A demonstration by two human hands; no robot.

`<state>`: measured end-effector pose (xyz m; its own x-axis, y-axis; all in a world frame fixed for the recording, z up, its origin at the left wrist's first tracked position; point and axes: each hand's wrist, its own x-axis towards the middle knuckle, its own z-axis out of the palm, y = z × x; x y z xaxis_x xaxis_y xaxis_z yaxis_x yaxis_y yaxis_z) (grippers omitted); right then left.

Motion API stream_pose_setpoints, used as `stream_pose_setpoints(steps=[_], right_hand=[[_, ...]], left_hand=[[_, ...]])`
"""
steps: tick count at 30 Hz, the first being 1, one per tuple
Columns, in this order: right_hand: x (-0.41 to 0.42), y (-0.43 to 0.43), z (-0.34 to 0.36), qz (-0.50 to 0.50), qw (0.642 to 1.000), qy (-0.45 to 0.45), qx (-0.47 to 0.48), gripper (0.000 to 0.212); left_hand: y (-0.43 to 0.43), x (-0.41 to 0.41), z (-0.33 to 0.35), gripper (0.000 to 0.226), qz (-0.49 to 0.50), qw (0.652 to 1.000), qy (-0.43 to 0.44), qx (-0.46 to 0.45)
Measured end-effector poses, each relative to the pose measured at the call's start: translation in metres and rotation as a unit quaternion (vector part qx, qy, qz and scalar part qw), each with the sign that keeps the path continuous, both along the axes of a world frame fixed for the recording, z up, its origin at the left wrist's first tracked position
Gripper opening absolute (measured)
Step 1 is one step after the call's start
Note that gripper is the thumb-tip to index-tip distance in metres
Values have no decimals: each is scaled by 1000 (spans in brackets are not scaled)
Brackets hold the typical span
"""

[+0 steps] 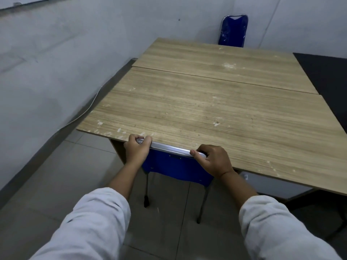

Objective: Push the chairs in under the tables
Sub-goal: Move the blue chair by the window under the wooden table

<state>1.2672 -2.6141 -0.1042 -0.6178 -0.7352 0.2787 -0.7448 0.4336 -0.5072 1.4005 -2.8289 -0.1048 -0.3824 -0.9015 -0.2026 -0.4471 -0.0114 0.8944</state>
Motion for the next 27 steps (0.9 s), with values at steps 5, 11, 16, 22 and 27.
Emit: stream_pose_setpoints(steps=[5,11,16,22,27], right_hand=[[2,-3,2,7,1000,-19,14,60],[1,-6,6,51,993,-87,55,51],[-2,-10,17,81,974,-173,125,46],[-9,-22,26,89,942,-262,191,74],[-9,-53,38,106,923,-261,260,62]], left_hand=[[-2,0,5,26,0,1000,5,-9],[-9,5,9,31,-42,999,-20,1],[-16,8,15,38,-87,995,-45,21],[-27,16,27,47,-185,972,-131,57],[-37,20,37,60,-269,943,-193,45]])
